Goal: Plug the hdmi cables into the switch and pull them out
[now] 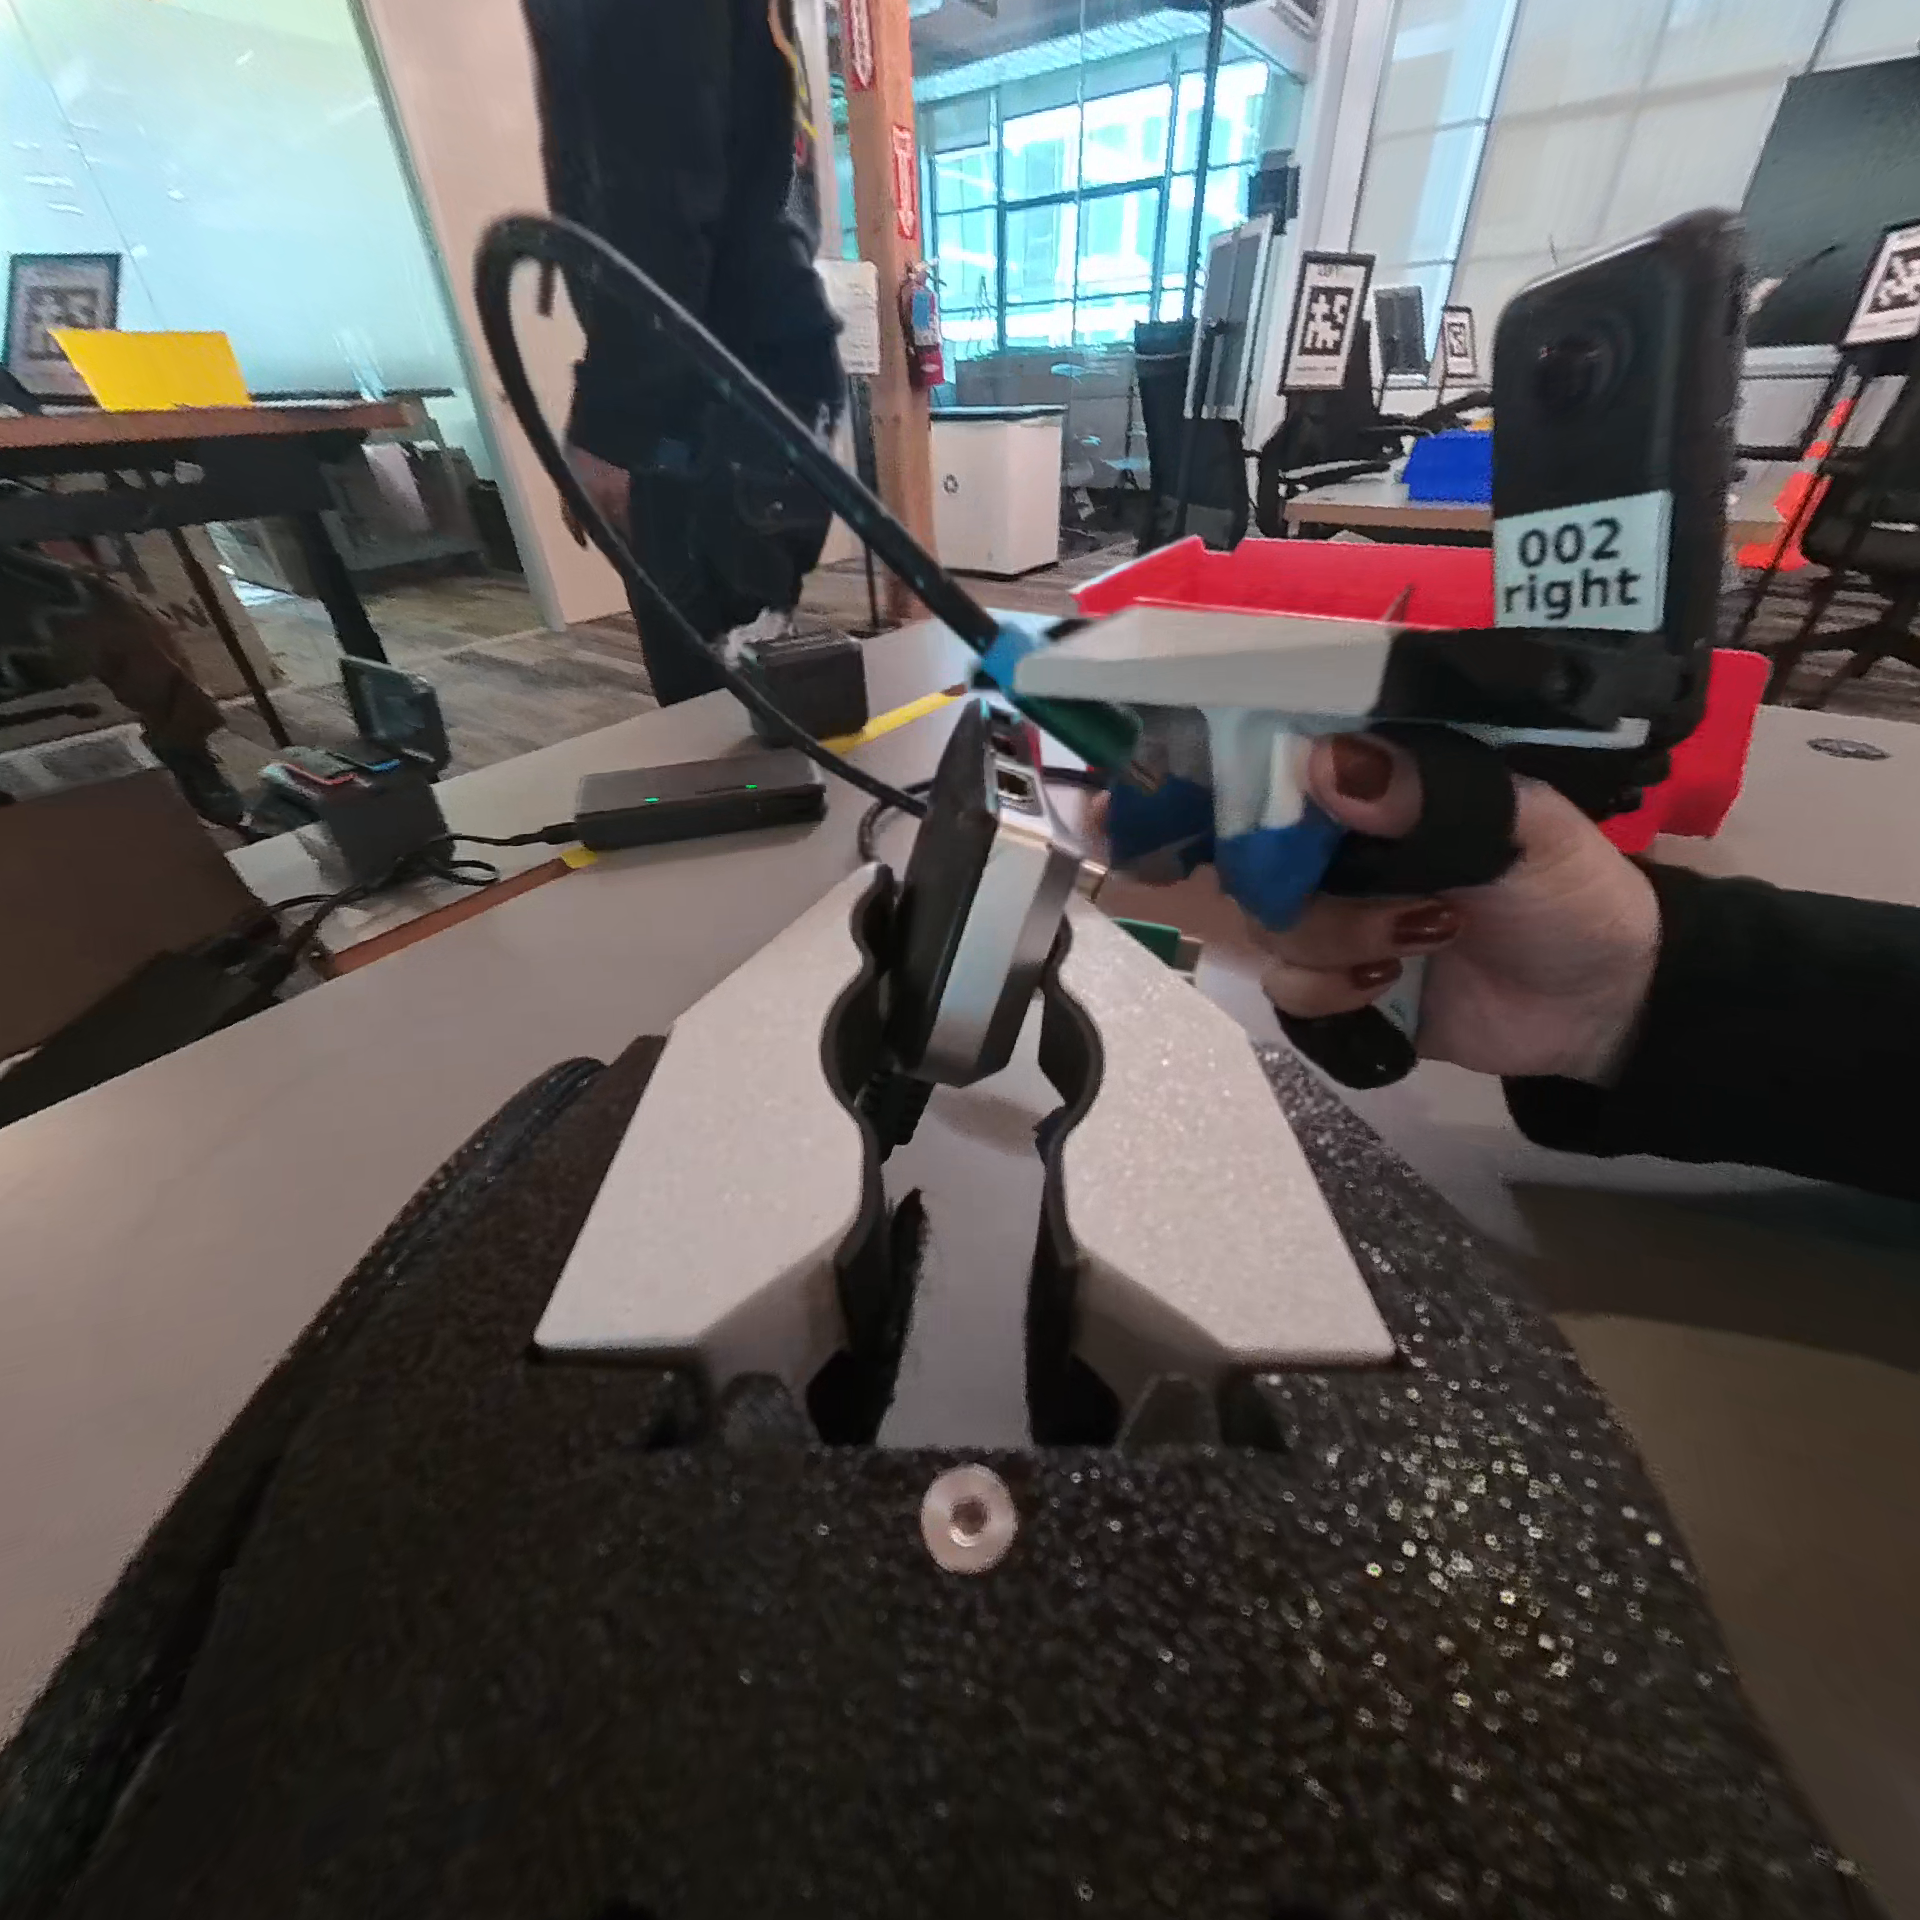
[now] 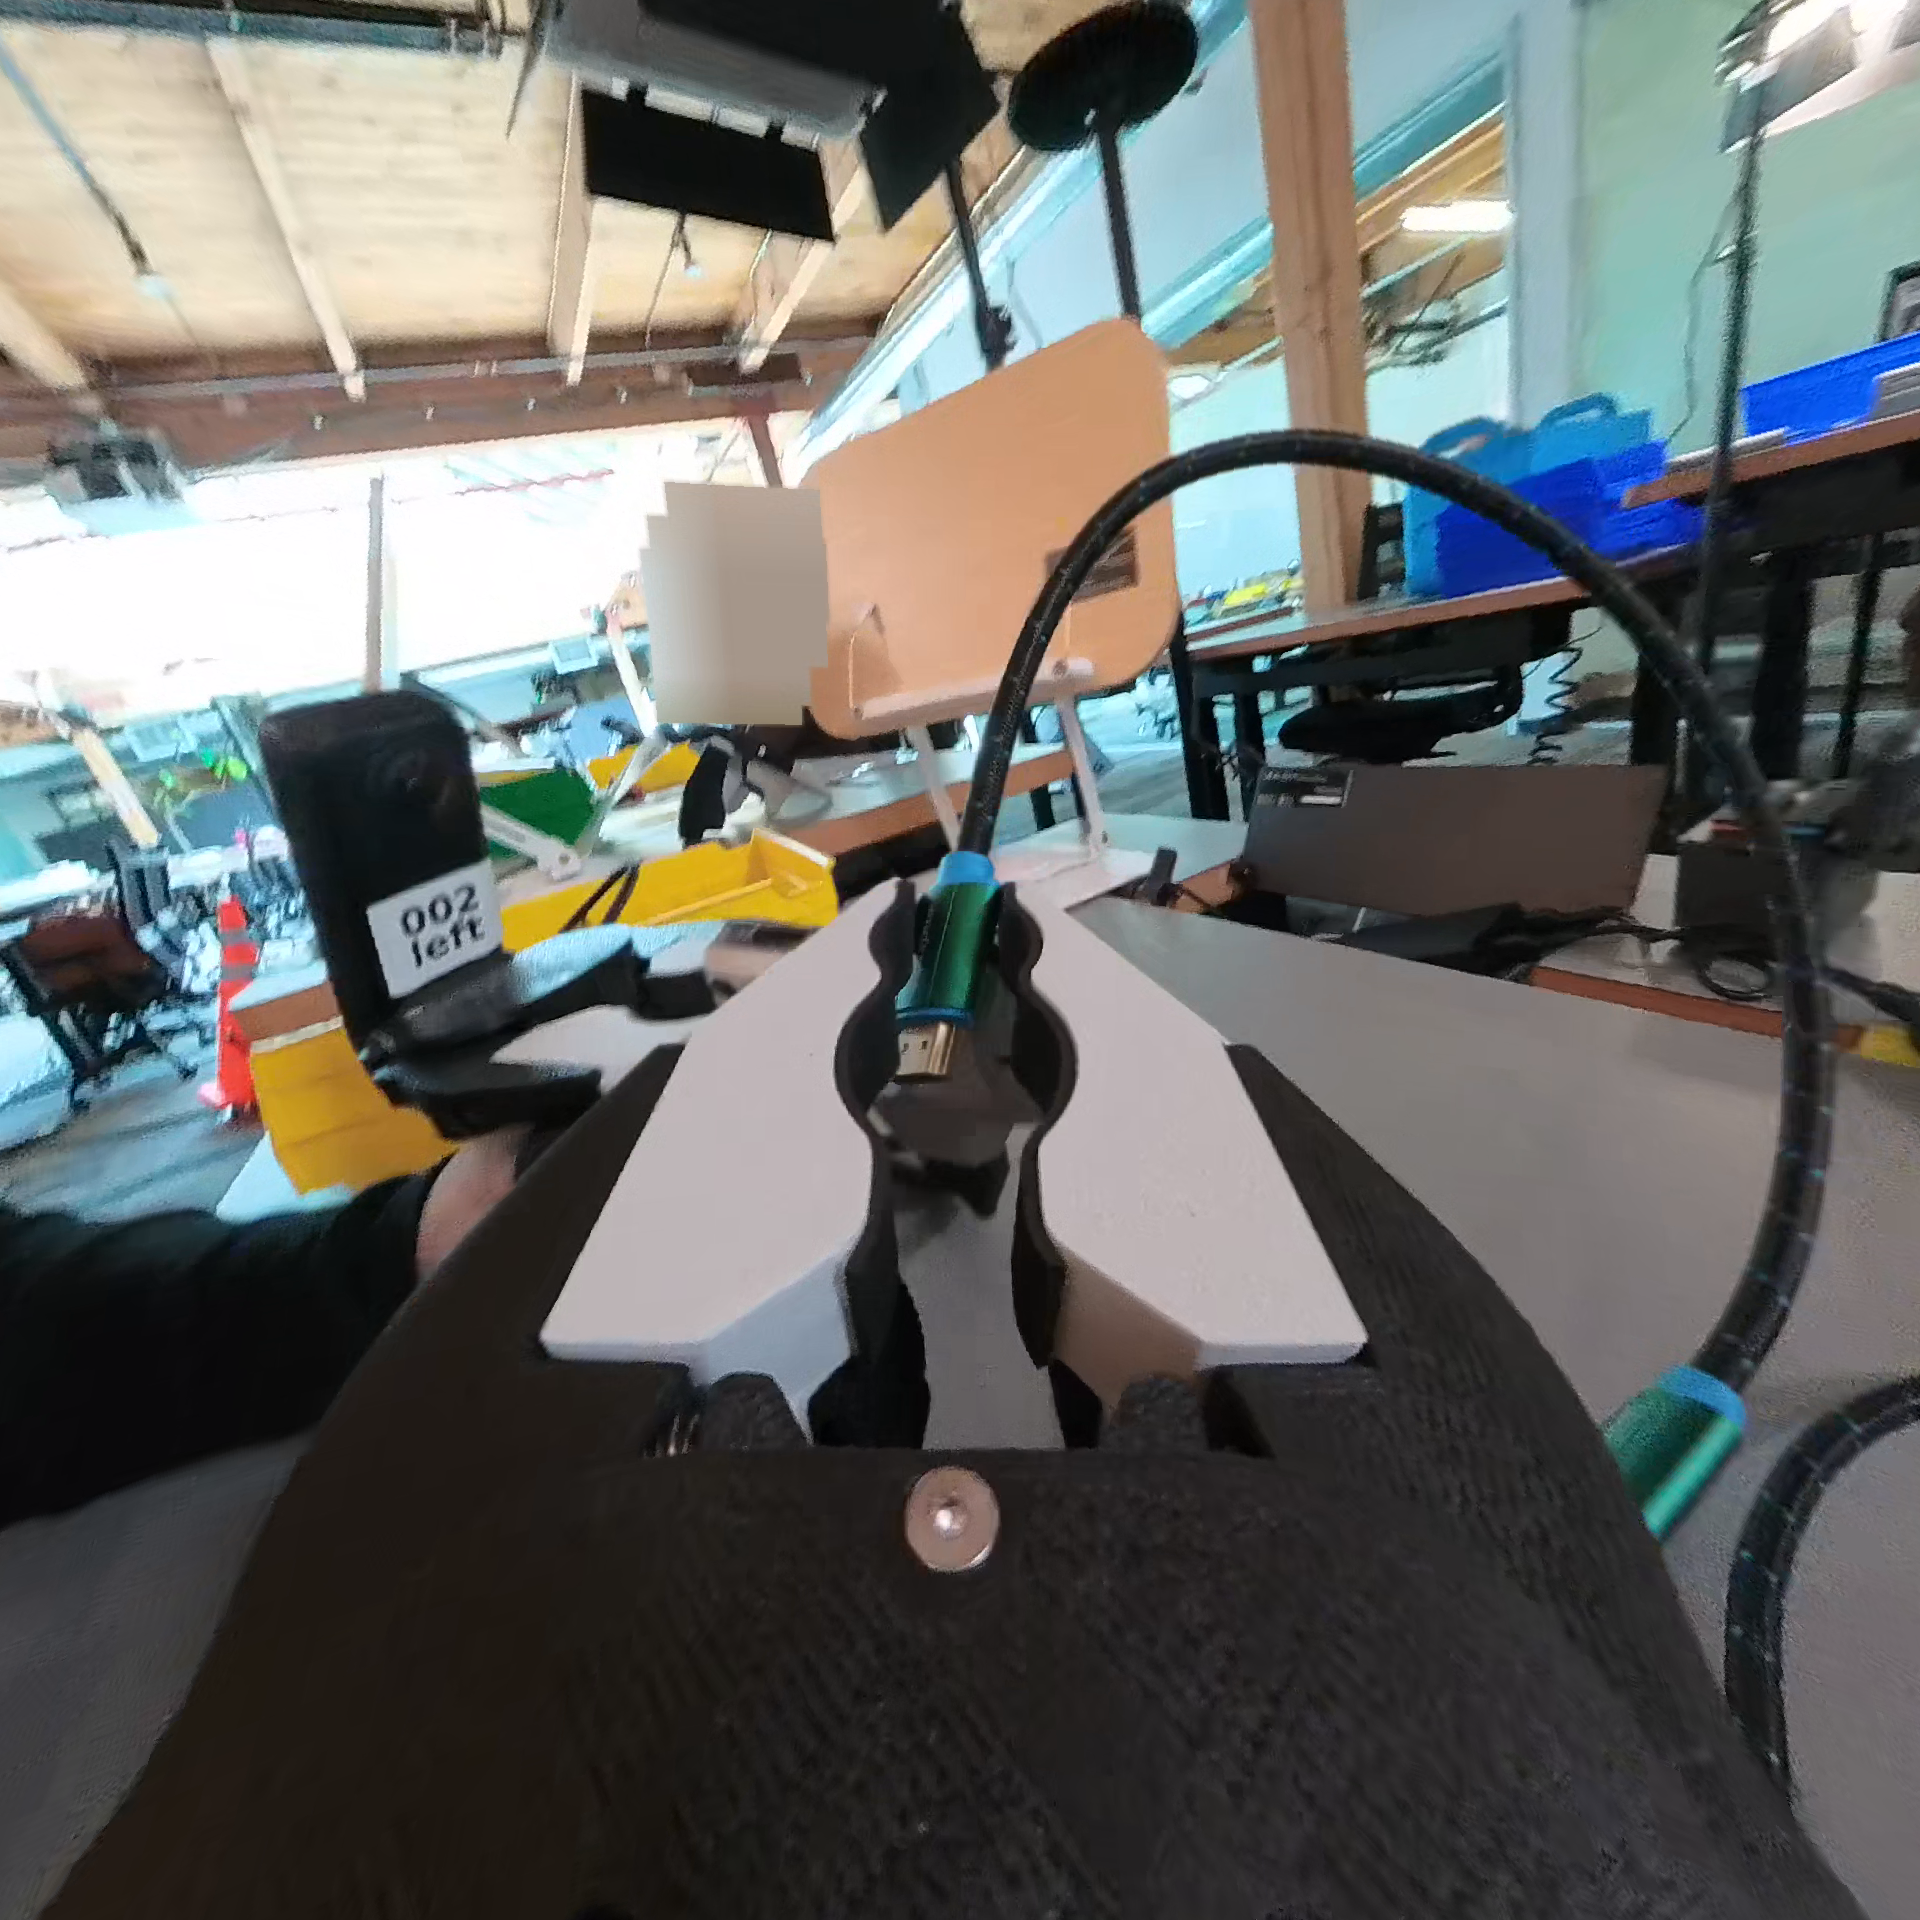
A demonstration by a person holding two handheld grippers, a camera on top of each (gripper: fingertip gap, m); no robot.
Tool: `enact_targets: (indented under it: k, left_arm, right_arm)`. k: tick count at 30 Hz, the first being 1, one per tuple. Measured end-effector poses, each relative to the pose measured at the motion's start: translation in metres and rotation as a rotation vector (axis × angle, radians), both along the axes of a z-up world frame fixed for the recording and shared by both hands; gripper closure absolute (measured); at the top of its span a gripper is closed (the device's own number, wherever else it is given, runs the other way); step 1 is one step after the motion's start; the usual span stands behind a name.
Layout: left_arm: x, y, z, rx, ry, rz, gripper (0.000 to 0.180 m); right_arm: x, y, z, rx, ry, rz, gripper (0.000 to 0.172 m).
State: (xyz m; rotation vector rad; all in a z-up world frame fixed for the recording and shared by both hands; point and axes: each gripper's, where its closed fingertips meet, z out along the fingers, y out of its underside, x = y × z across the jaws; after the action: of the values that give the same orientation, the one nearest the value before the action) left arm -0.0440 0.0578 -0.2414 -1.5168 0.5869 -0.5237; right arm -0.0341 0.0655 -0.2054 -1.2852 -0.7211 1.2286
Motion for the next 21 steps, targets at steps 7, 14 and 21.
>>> enact_targets:
  k: [7, 14, 21]
  left_arm:
    - [-0.017, 0.008, 0.002, 0.018, -0.007, 0.064, 0.157]
    - [-0.010, 0.005, -0.007, 0.039, 0.103, -0.033, 0.157]
    - [0.003, -0.003, -0.020, 0.042, 0.194, -0.147, 0.158]
  right_arm:
    - [-0.008, -0.030, -0.029, 0.115, -0.293, 0.125, 0.158]
    - [-0.013, -0.062, -0.084, -0.014, -0.547, 0.393, 0.157]
    - [-0.003, -0.088, -0.124, 0.049, -0.763, 0.657, 0.157]
